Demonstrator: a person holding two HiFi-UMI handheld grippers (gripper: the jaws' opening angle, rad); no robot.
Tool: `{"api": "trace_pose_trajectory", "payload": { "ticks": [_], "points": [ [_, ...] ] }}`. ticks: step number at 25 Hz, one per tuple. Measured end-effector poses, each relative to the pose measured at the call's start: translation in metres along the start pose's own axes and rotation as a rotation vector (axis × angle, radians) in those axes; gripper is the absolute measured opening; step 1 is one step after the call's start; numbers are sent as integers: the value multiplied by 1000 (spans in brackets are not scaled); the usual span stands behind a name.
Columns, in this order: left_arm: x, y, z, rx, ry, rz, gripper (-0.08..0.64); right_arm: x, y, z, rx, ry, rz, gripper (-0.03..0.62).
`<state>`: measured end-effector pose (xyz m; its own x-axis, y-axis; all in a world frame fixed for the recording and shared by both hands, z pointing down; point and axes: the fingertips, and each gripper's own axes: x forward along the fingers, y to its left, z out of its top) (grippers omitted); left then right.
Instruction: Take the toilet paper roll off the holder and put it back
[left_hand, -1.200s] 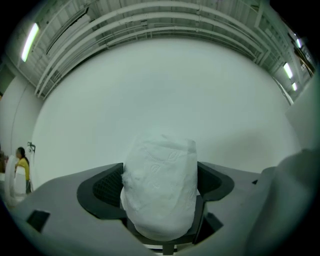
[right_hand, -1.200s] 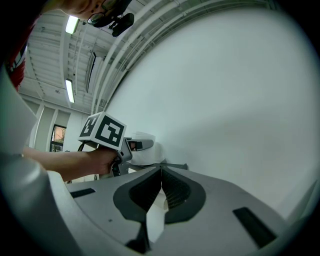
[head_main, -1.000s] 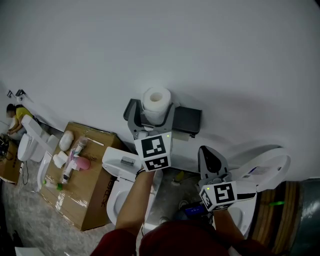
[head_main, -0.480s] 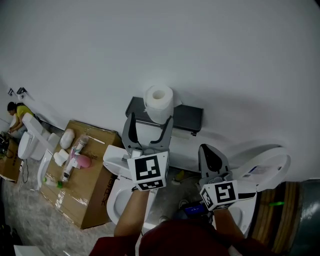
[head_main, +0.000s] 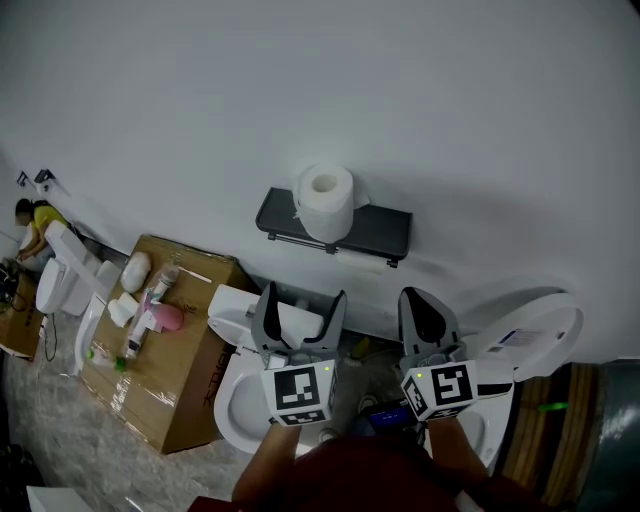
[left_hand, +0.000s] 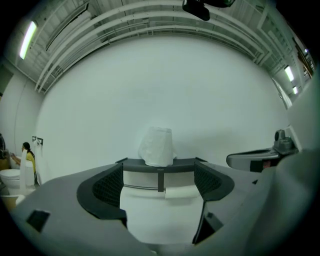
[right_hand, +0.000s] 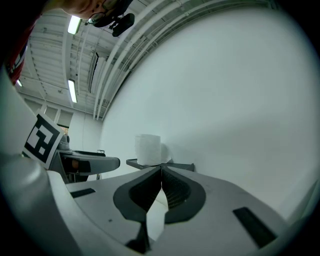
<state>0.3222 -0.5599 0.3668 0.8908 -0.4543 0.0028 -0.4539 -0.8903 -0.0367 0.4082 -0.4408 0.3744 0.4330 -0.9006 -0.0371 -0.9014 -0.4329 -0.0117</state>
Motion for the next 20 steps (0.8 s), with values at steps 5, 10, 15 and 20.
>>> {"api": "trace_pose_trajectory", "payload": {
  "ticks": [5, 10, 15, 20],
  "points": [
    [-11, -1, -14, -3, 17, -1, 448, 1, 5, -3, 7, 8, 0, 18],
    [-17, -5, -18, 71, 19, 11, 448, 3, 6, -3, 7, 8, 2, 18],
    [-21, -6, -12, 31, -9, 6, 448, 1, 8, -1, 0, 7, 8, 18],
    [-21, -7, -8, 24, -8, -13, 443, 2, 10, -1, 11, 7, 2, 18]
  ]
}}
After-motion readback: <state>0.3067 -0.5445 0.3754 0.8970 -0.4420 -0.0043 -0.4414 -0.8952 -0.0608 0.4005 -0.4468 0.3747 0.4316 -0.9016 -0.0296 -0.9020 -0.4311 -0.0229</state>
